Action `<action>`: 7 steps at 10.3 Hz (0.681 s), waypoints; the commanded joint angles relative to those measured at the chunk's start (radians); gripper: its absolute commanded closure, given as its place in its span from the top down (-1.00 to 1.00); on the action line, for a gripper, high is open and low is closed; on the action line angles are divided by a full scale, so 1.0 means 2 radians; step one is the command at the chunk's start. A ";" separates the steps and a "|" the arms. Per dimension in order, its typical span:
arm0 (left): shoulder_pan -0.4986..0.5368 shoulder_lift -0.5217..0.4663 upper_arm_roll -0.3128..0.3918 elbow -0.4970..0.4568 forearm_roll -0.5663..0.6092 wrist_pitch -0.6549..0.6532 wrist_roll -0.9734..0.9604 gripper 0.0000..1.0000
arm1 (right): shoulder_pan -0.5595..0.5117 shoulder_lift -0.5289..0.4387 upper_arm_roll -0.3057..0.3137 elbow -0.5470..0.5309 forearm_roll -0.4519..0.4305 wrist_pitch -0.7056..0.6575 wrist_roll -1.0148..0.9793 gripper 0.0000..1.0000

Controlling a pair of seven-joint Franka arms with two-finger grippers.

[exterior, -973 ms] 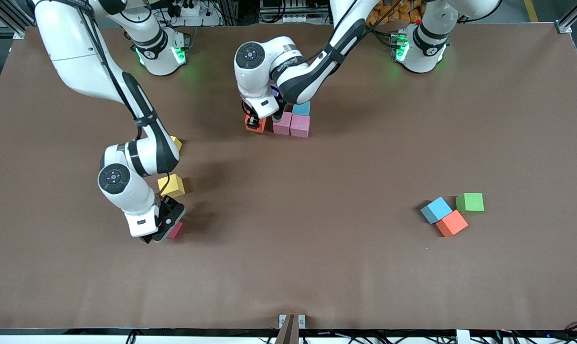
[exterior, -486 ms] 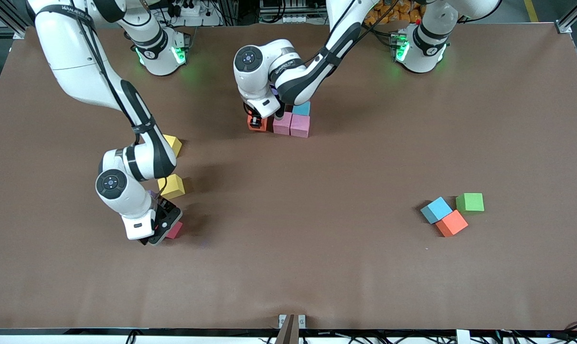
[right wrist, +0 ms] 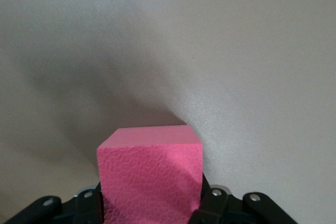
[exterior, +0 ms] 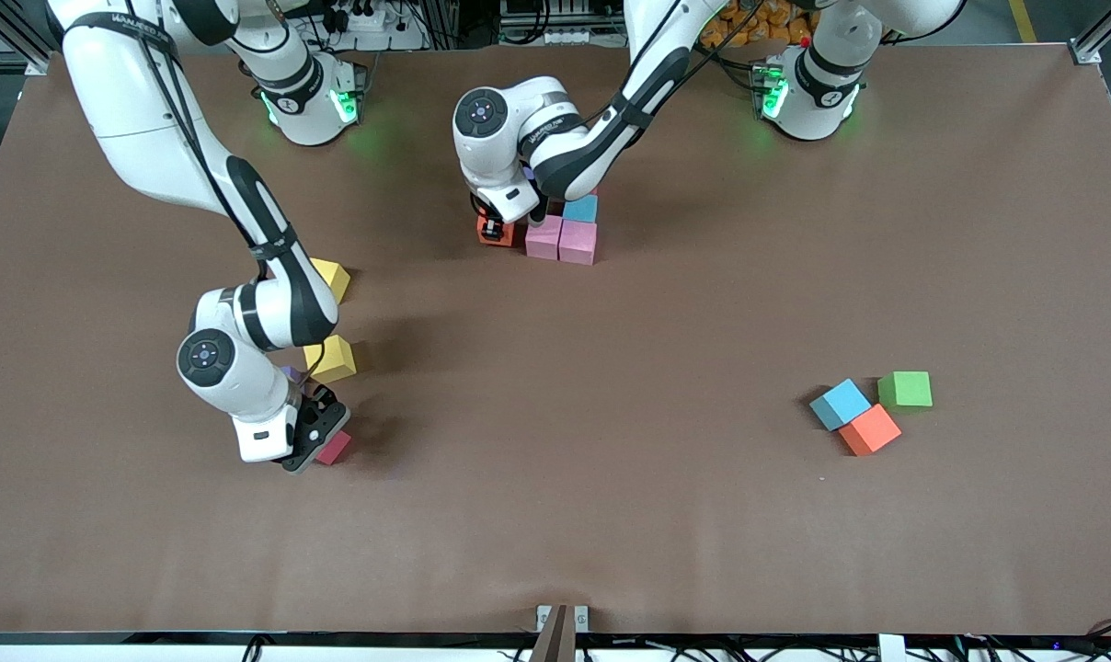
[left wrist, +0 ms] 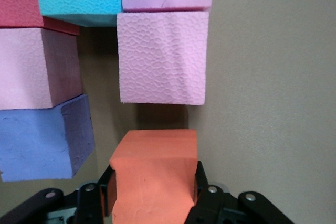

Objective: Form number 2 with 11 blocks

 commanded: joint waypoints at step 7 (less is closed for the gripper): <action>0.067 -0.009 -0.063 -0.051 0.046 0.048 -0.028 -0.10 | 0.010 -0.009 0.014 0.037 0.053 -0.101 0.112 -0.50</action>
